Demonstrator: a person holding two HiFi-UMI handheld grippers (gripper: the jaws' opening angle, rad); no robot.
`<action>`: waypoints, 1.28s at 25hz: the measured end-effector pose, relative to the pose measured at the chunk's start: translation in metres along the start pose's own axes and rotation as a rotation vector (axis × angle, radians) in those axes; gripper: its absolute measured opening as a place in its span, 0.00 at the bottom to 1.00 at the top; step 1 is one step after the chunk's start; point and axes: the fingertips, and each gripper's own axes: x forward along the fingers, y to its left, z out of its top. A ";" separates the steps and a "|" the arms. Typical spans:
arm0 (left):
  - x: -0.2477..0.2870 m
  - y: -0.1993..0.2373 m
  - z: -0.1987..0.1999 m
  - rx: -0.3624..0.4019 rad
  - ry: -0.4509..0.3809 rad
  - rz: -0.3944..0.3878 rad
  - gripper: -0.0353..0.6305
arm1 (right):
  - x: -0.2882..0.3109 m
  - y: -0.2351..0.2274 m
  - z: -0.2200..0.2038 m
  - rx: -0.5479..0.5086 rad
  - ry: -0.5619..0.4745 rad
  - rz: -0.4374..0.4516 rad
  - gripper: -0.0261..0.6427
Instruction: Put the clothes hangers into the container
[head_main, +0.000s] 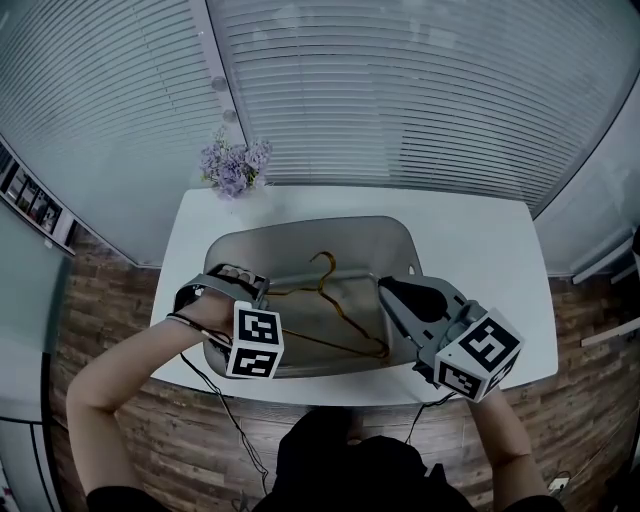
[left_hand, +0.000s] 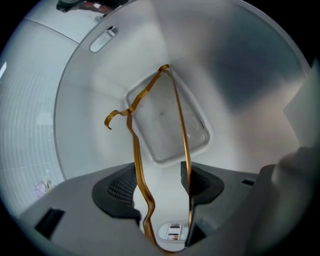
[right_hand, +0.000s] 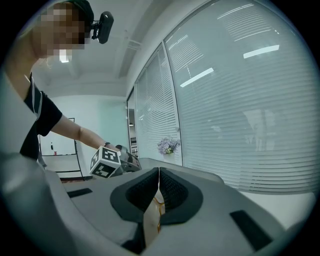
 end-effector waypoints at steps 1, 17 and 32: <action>0.000 0.000 0.000 -0.007 0.000 -0.007 0.47 | 0.000 0.000 0.000 -0.002 -0.001 0.000 0.08; -0.001 -0.001 0.001 -0.045 -0.007 -0.015 0.51 | -0.003 0.001 0.000 -0.003 -0.010 -0.007 0.08; -0.053 -0.003 -0.005 -0.141 -0.062 -0.185 0.63 | -0.020 0.002 -0.006 0.007 -0.013 -0.019 0.08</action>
